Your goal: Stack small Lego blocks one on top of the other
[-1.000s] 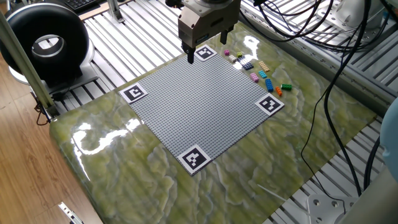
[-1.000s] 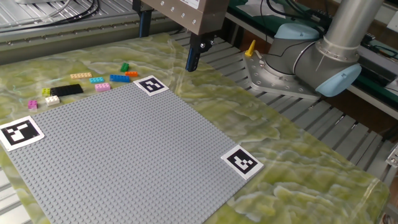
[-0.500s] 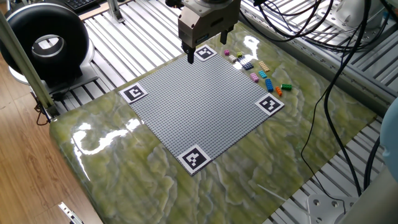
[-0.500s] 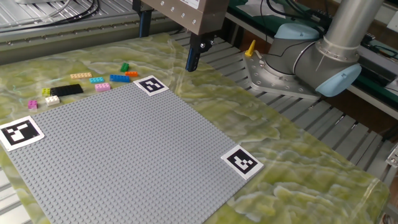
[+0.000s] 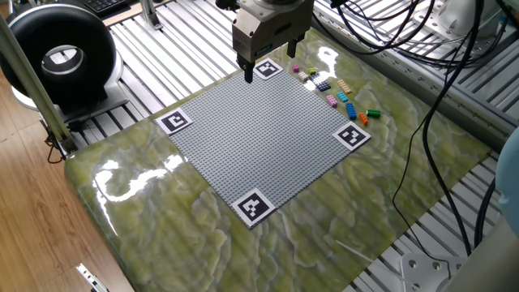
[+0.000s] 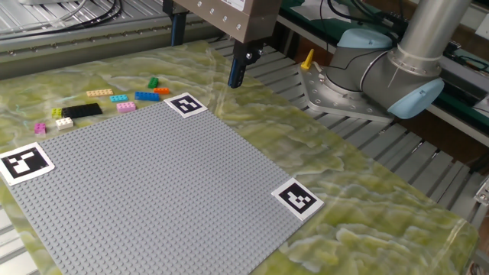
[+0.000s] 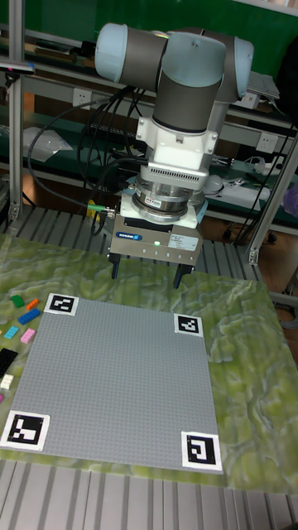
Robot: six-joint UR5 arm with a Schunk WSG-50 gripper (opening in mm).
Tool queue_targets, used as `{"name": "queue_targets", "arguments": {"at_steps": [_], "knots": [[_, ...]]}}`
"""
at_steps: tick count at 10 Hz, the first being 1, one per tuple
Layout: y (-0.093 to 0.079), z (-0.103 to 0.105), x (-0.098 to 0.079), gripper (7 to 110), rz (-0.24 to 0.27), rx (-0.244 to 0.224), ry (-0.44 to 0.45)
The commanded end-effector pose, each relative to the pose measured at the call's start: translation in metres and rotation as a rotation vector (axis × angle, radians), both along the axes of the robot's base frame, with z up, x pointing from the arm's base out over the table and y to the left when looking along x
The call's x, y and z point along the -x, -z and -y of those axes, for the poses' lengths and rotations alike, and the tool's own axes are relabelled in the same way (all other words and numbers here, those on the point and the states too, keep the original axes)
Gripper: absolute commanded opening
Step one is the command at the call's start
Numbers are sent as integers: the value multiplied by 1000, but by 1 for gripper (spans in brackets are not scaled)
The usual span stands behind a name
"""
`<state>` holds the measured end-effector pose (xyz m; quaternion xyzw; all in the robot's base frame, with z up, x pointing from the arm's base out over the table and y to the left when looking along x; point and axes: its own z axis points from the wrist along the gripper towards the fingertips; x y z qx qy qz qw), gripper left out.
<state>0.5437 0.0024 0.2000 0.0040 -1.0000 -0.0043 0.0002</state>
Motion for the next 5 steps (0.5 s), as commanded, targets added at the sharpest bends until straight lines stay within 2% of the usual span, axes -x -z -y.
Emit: {"name": "queue_targets", "arguments": {"at_steps": [1, 2, 3, 5], "knots": [[-1, -17, -3, 107, 15, -61, -84], [-1, -18, -3, 107, 15, -61, -84], [-1, -18, -3, 7, 16, -61, -84], [0, -16, -3, 7, 16, -55, -84]]}}
